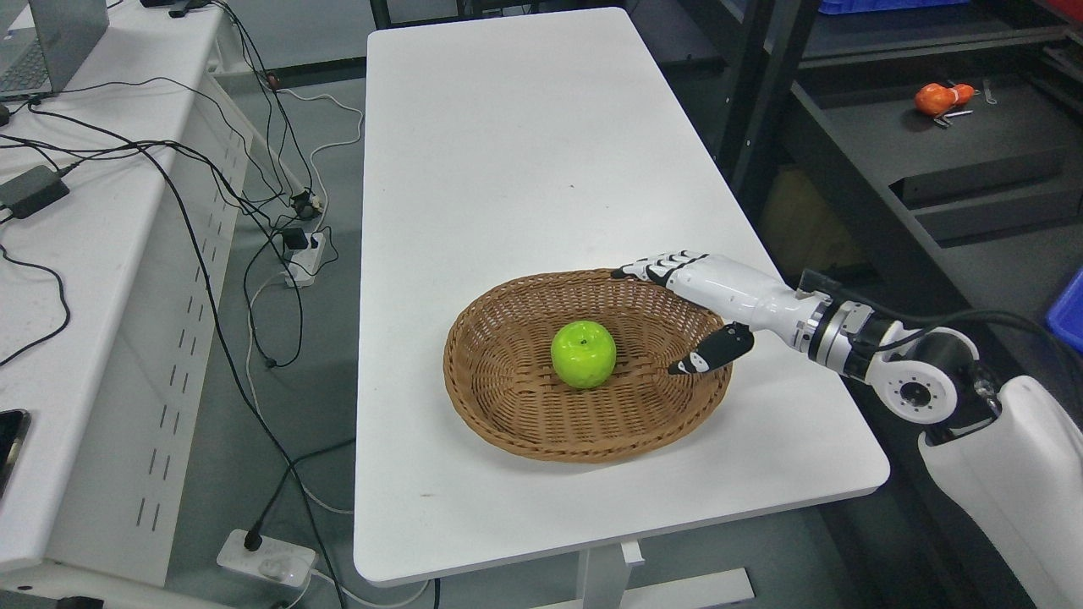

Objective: Place green apple on left shelf middle layer
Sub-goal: 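Lower the right hand around the green apple and close the fingers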

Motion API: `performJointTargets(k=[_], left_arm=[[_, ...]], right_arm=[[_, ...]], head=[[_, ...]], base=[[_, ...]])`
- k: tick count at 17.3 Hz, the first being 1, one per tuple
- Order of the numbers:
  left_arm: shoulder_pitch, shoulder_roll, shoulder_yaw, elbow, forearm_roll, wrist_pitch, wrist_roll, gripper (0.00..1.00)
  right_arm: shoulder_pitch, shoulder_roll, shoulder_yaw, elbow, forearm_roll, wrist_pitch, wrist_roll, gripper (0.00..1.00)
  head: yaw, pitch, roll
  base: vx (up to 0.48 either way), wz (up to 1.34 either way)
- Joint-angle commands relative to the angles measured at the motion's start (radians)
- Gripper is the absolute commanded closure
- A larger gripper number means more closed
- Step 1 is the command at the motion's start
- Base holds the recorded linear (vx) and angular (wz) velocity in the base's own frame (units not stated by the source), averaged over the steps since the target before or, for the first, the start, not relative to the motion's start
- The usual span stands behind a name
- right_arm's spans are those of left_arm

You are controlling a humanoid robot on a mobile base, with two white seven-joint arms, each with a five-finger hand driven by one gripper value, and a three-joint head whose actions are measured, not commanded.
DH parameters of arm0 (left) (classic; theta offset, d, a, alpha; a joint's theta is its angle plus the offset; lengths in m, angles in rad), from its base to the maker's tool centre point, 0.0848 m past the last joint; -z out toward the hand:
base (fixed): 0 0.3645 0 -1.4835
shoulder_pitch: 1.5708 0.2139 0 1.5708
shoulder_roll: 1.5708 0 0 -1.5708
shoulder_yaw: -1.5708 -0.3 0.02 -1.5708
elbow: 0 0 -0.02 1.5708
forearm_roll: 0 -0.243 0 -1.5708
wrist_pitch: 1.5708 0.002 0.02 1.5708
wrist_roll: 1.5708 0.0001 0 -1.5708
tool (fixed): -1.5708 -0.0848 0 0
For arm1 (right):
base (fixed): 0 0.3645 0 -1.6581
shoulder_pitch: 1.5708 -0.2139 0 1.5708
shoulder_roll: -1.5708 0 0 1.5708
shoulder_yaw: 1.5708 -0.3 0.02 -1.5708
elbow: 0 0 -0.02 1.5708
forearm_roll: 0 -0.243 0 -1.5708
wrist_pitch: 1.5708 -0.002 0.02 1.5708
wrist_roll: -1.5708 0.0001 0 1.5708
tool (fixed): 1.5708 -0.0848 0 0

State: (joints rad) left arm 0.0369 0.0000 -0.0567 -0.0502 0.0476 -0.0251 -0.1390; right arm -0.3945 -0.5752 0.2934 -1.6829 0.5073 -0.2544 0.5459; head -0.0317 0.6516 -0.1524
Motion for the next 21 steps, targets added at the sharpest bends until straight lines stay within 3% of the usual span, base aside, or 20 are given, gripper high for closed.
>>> performJointTargets(k=[1,7,11,21], left_arm=[[0.0,0.017,0.0,0.0,0.0,0.001,-0.001,0.0],[0.0,0.017,0.0,0.0,0.0,0.001,-0.001,0.0],[0.0,0.017,0.0,0.001,0.0,0.001,-0.001,0.0],[0.0,0.017,0.0,0.0,0.0,-0.001,-0.001,0.0]], right_arm=[[-0.024,-0.002,0.225,0.009,0.075,0.001,0.006,0.0],[-0.131,0.112,0.256,0.101,0.08,0.001,0.009,0.0],[-0.207,0.123,0.268,0.184,0.079,0.001,0.012,0.0],[-0.236,0.173,0.34,0.321,0.128,0.01,0.022,0.02]], head=[[0.0,0.0,0.0],[0.0,0.0,0.0],[0.0,0.0,0.0],[0.0,0.0,0.0]], base=[[0.0,0.0],[0.0,0.0],[0.0,0.0],[0.0,0.0]])
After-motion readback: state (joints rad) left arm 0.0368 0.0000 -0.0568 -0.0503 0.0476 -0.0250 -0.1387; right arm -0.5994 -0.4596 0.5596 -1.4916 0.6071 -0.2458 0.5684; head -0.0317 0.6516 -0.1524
